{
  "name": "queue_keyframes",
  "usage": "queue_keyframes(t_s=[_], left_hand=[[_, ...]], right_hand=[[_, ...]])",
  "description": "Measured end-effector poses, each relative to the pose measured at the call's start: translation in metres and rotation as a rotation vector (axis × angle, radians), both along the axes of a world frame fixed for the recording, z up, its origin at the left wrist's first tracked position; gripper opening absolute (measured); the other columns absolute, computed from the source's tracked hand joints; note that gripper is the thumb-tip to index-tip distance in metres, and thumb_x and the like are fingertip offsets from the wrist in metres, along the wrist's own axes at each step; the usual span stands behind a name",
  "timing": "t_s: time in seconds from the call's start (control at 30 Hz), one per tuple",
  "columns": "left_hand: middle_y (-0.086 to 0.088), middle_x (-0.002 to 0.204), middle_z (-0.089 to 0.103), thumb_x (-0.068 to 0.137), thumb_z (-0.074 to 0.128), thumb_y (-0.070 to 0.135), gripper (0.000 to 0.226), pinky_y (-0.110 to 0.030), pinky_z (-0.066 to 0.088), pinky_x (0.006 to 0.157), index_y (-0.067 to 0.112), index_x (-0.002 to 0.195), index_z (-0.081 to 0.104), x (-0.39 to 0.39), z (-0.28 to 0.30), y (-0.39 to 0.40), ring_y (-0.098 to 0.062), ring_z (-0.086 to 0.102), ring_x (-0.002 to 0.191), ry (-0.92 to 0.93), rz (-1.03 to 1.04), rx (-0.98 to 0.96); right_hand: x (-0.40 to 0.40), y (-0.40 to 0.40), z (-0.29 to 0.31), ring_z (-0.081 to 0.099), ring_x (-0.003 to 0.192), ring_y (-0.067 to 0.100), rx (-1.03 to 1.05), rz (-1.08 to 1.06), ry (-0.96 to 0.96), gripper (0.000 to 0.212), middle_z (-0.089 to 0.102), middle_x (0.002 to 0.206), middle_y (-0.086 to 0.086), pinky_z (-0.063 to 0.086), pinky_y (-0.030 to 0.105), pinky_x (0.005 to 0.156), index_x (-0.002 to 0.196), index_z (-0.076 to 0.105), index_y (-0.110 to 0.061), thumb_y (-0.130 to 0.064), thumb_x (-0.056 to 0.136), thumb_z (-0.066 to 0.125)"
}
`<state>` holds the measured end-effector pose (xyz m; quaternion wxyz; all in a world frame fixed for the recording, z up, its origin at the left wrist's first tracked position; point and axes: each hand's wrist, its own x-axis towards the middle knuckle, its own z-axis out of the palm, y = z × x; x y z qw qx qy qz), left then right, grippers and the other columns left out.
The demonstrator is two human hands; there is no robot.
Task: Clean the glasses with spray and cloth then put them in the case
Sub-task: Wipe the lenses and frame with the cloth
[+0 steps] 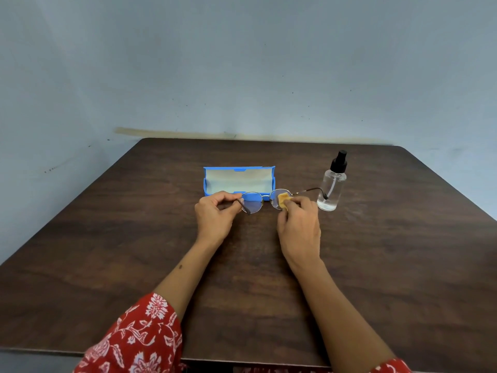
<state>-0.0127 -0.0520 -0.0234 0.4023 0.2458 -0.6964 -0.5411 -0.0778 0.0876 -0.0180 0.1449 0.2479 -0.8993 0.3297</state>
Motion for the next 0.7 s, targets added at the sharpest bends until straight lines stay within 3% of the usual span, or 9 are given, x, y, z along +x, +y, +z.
queue_keyframes(t_s=[0.2,0.4,0.6,0.7], left_hand=[[0.000,0.075,0.072,0.072,0.077,0.003,0.013,-0.040,0.058,0.081,0.013,0.079,0.075,-0.0002,-0.0006,-0.0008,-0.016,0.071,0.074,-0.010,0.007,0.031],[0.001,0.075,0.073,0.072,0.077,0.003,0.016,-0.043,0.058,0.081,0.018,0.073,0.073,0.0003,-0.0010,-0.0004,-0.020,0.072,0.077,-0.006,-0.023,0.046],[0.001,0.075,0.073,0.072,0.076,0.002,0.023,-0.045,0.058,0.081,0.024,0.071,0.073,0.0009,-0.0010,-0.0012,-0.019,0.072,0.074,0.009,-0.018,0.057],[0.004,0.075,0.073,0.072,0.076,0.002,0.021,-0.043,0.058,0.080,0.023,0.071,0.073,0.0011,-0.0006,-0.0006,-0.018,0.072,0.075,0.009,-0.022,0.053]], right_hand=[[0.0004,-0.0013,0.0008,0.043,0.111,0.022,0.040,0.104,0.026,0.032,0.055,0.121,0.005,0.047,0.035,0.080,0.119,0.061,-0.008,-0.008,0.091,0.047],[-0.0014,0.0007,0.0016,0.044,0.110,0.023,-0.076,-0.030,-0.008,0.023,0.055,0.117,0.007,0.045,0.034,0.072,0.105,0.065,-0.002,-0.007,0.091,0.047],[0.0007,-0.0007,0.0006,0.044,0.109,0.023,0.029,0.109,0.037,0.030,0.055,0.118,0.008,0.046,0.035,0.080,0.117,0.063,-0.006,-0.009,0.091,0.048],[-0.0004,0.0000,0.0009,0.043,0.111,0.023,-0.015,0.021,0.011,0.026,0.054,0.117,0.007,0.046,0.035,0.075,0.110,0.064,-0.004,-0.008,0.091,0.047]])
